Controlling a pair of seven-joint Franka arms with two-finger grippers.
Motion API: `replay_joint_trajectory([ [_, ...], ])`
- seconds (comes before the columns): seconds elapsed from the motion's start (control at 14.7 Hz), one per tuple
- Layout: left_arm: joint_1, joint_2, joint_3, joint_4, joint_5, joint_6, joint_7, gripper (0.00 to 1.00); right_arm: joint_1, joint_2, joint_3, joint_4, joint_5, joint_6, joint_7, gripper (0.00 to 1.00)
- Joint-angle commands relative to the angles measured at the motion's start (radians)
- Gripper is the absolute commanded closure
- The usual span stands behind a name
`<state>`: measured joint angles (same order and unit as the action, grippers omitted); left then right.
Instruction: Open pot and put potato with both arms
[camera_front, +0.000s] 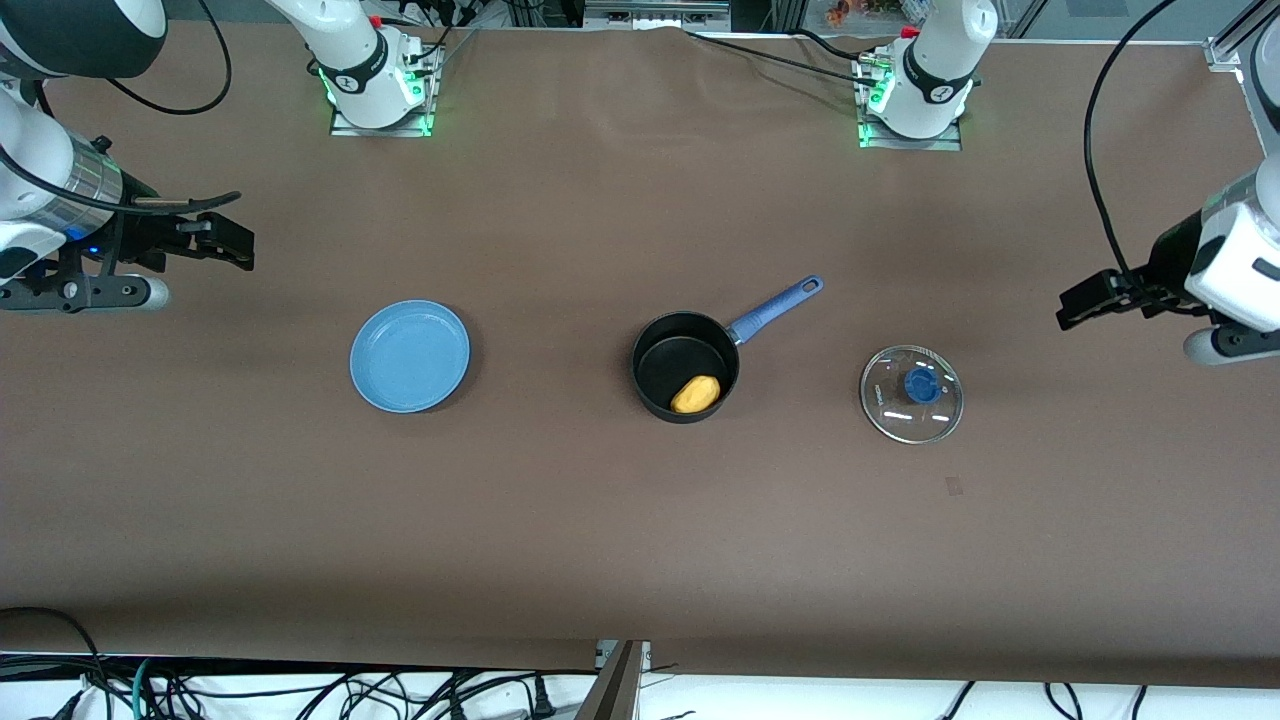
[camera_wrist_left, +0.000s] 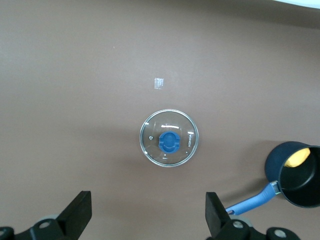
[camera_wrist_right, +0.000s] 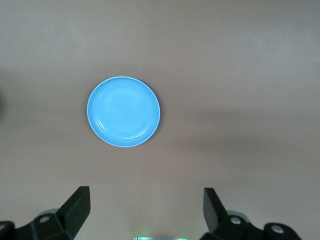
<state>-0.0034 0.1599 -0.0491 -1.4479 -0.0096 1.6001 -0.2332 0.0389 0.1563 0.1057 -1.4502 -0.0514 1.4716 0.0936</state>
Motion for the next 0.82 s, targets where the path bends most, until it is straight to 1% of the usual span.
replay_joint_trajectory([
  [0.0, -0.065, -0.083, 0.051, -0.058, -0.021, -0.025, 0.002, 0.00, -0.010, -0.009, 0.005, -0.004, 0.018, 0.006, 0.009, 0.00],
  [0.07, -0.067, -0.109, 0.051, -0.084, -0.021, -0.022, 0.002, 0.00, -0.010, -0.009, 0.005, -0.004, 0.018, 0.006, 0.009, 0.00],
  [0.14, -0.066, -0.114, 0.049, -0.088, -0.021, -0.025, 0.002, 0.00, -0.010, -0.011, 0.005, -0.004, 0.018, 0.007, 0.011, 0.00],
  [0.27, -0.058, -0.111, 0.046, -0.068, -0.024, -0.026, 0.002, 0.00, -0.010, -0.009, 0.005, -0.006, 0.018, 0.009, 0.011, 0.00],
  [0.41, -0.058, -0.111, 0.046, -0.075, -0.027, -0.028, 0.003, 0.00, -0.010, -0.009, 0.005, -0.004, 0.018, 0.009, 0.011, 0.00],
  [0.61, -0.059, -0.097, 0.044, -0.068, -0.027, -0.026, 0.058, 0.00, -0.010, -0.009, 0.005, -0.004, 0.018, 0.009, 0.011, 0.00],
  [0.75, -0.066, -0.097, 0.028, -0.080, -0.030, -0.040, 0.113, 0.00, -0.010, -0.009, 0.005, -0.004, 0.018, 0.009, 0.011, 0.00],
])
